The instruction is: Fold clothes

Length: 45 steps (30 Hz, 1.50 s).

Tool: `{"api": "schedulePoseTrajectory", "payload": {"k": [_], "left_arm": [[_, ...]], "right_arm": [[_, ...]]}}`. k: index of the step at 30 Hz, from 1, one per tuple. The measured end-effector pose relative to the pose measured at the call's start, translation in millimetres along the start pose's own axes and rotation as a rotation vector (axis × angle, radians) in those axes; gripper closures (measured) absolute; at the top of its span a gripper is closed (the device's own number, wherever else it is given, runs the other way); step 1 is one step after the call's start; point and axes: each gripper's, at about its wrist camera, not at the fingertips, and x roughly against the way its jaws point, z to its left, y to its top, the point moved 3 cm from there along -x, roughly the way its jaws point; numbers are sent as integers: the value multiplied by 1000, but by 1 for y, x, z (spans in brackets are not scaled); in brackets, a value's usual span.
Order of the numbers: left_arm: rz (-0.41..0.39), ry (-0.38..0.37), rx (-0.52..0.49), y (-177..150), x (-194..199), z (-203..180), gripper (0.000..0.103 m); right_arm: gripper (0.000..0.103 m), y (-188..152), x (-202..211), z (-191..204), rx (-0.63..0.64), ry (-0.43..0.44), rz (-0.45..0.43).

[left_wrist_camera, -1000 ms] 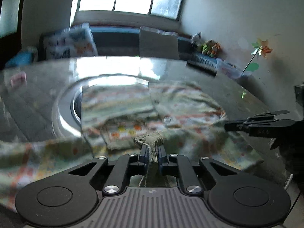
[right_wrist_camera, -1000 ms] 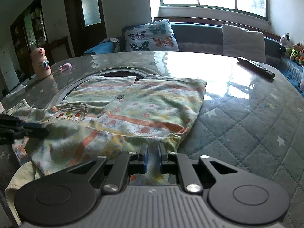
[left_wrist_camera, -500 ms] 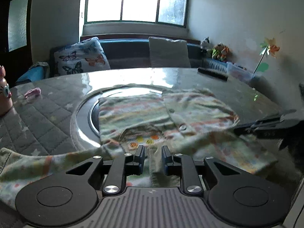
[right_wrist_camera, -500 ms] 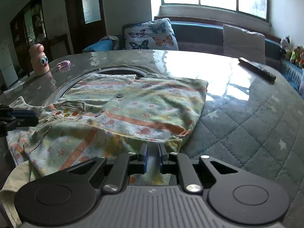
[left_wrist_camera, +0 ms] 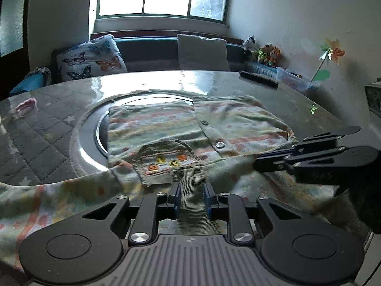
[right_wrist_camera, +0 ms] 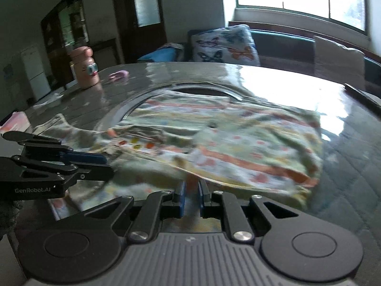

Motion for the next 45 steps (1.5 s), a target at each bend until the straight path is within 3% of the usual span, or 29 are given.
{"api": "schedulePoseTrajectory", "payload": {"k": [6,17,26,31,37,45], "left_arm": [[-34,66,61,-2,24,23,79],[-54,296,192,-21,65,84,65],[-61,483,297,-38,86,127,58],[-69,619,376,-47,98,153,58],[-85,712,456,-48,104,184,59],[-79,735,562,-53,101,219,72]], "right_arm": [[92,4,-10,28,44,56,-1],[91,-6,4,76,181,159,22],[90,-15,9,86,208,175,35],[90,-14,10,85,203,179,34],[90,-13,14,85,199,181,32],[90,-11,20,82,183,179,21]]}}
